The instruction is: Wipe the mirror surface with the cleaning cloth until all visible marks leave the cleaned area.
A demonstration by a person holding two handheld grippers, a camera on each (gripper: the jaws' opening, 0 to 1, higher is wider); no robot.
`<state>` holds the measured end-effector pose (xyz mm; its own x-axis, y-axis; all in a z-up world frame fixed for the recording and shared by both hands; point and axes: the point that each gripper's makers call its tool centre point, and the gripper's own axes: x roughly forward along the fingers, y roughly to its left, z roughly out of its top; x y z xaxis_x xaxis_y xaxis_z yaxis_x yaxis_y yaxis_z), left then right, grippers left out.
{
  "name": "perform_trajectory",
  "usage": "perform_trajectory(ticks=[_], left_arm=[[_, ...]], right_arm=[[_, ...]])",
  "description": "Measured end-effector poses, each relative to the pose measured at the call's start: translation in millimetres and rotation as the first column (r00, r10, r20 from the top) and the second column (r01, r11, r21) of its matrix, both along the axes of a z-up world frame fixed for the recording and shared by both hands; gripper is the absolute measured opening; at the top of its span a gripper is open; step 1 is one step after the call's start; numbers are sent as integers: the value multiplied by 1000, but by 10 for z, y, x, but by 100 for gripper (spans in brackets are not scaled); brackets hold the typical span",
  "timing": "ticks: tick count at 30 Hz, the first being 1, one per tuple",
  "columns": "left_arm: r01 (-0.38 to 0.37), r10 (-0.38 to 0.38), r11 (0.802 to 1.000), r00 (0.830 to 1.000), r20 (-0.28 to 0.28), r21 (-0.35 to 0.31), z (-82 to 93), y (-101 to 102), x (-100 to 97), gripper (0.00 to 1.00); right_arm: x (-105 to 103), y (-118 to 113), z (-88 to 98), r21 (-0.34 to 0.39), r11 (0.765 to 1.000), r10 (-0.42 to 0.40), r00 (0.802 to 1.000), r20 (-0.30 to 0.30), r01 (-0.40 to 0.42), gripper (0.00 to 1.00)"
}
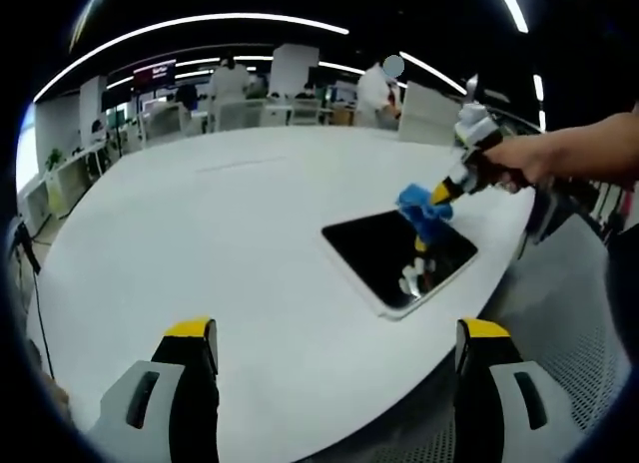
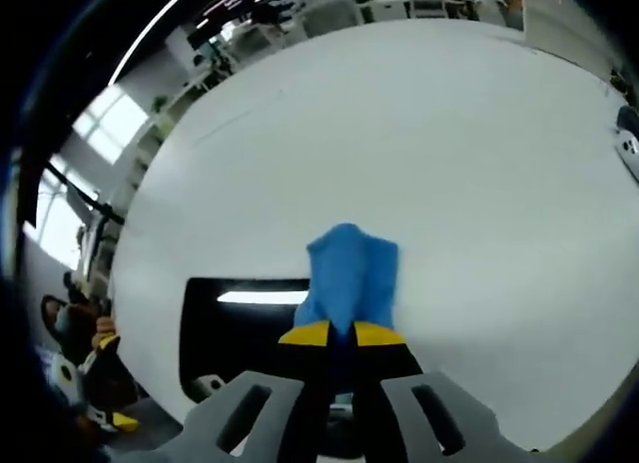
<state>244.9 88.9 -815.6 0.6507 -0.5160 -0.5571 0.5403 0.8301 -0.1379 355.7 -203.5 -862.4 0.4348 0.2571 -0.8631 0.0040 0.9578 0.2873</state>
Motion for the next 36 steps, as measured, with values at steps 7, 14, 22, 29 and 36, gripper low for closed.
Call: perform_trajectory(ticks=[7, 14, 22, 29, 36], left_arm=[[-2, 2, 1000, 1000, -7, -6, -7, -3, -2, 99], [3, -3, 1000, 1000, -7, -14, -6, -13, -2, 99], [17, -17, 1000, 1000, -18, -9, -28, -30, -23, 99], [24, -24, 1000, 1000, -20, -3, -35, -36, -30, 99], [12, -12, 1000, 999, -30, -12, -41, -21, -36, 99]], right_arm=[[-4, 81, -69, -28, 1000, 12, 1000, -12, -12, 0], [-27, 258, -71, -23, 999, 35, 999, -31, -36, 0], [-15, 386, -58, 0, 1000, 16, 999, -43, -16, 0], [-6, 630, -52, 12, 998, 56, 997, -57, -55, 0], [45, 781, -78, 17, 997, 80, 994, -73, -79, 0]])
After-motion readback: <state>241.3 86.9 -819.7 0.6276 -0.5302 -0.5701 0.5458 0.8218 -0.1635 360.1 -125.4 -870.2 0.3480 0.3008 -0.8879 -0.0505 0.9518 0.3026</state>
